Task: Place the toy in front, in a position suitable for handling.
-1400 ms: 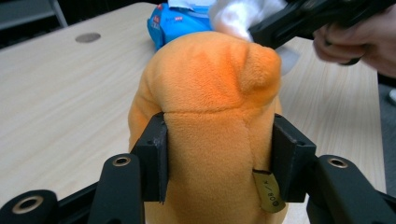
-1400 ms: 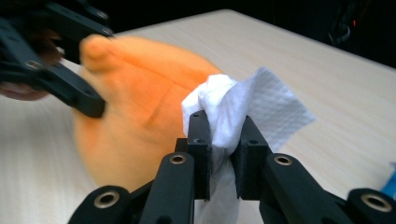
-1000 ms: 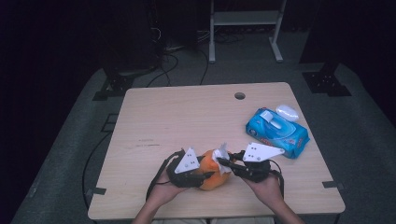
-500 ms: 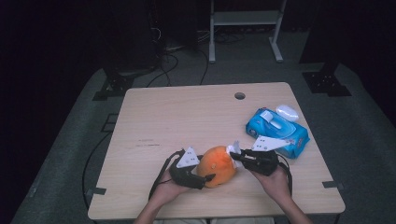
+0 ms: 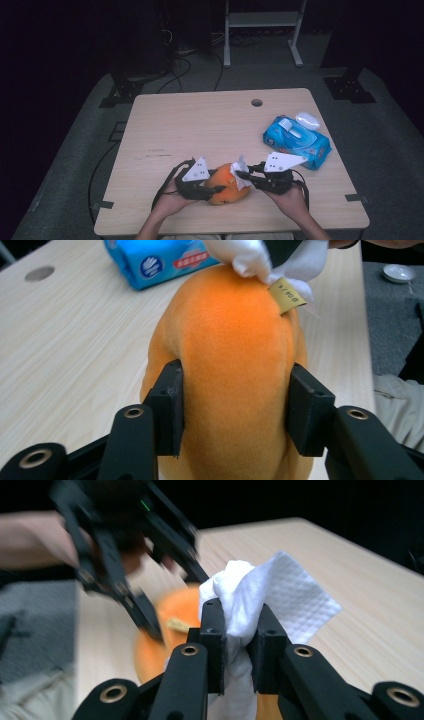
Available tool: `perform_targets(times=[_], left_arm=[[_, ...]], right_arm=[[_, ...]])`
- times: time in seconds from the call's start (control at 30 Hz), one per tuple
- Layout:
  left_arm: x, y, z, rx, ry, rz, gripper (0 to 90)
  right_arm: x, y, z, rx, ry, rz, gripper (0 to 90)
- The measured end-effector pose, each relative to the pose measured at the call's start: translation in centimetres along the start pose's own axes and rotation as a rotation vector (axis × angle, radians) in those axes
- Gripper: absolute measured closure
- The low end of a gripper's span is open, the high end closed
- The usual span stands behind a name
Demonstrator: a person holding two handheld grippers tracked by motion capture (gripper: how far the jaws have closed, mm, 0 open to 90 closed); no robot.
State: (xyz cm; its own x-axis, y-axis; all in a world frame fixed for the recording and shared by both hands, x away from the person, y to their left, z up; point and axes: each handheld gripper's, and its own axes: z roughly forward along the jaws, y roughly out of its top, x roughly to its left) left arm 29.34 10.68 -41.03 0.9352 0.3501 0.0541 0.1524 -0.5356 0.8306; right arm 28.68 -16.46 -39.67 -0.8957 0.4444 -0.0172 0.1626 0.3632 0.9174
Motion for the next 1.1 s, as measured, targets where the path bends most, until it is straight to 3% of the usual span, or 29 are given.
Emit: perform_targets(times=[0.07,0.13,0.2,0.3,0.37,0.47,0.53,0.63,0.73,0.83,0.93,1.03,1.1], left_arm=[[0.0,0.0,0.2,-0.021,0.019,-0.023,36.5],[-0.1,0.1,0.0,-0.059,0.045,-0.019,28.5],[-0.1,0.2,-0.2,-0.085,0.073,-0.024,21.5],[0.0,-0.2,0.7,-0.039,0.082,-0.051,19.3],[0.1,-0.5,1.3,-0.03,0.063,-0.075,19.2],[0.1,-0.6,0.8,-0.047,0.053,-0.06,39.3],[0.2,-0.6,0.4,-0.068,0.038,-0.05,50.4],[0.3,-0.7,-0.1,-0.096,0.023,-0.033,55.7],[0.5,-0.6,-0.6,-0.095,-0.005,-0.019,57.1],[0.6,-0.6,-1.0,-0.103,-0.058,-0.023,57.8],[0.7,-0.8,-1.1,-0.105,-0.114,-0.036,57.4],[0.7,-0.9,-0.9,-0.095,-0.11,-0.047,52.6],[0.6,-0.8,-1.0,-0.112,-0.054,-0.045,39.8]], right_arm=[[-0.5,-0.5,0.5,0.027,-0.024,0.025,78.1],[-0.9,-0.7,0.7,0.043,-0.065,0.027,78.1],[-1.7,-1.0,0.6,0.044,-0.097,0.059,78.1],[-2.4,-1.3,0.4,0.035,-0.104,0.111,78.1],[-2.1,-1.2,0.4,0.037,-0.096,0.096,78.1],[-1.9,-1.0,0.1,0.028,-0.102,0.073,78.0],[-2.4,-1.0,-0.4,0.01,-0.106,0.095,78.0],[-2.4,-0.8,-1.0,0.007,-0.109,0.08,77.9],[-1.5,-0.1,-1.4,-0.01,-0.067,0.033,77.8],[-0.4,0.6,-1.7,-0.031,0.021,-0.012,77.7],[0.5,0.7,-1.4,-0.021,0.165,-0.063,77.7],[0.5,0.2,-0.4,0.027,0.187,-0.058,77.8],[0.1,-0.1,0.2,0.046,0.152,-0.039,77.8]])
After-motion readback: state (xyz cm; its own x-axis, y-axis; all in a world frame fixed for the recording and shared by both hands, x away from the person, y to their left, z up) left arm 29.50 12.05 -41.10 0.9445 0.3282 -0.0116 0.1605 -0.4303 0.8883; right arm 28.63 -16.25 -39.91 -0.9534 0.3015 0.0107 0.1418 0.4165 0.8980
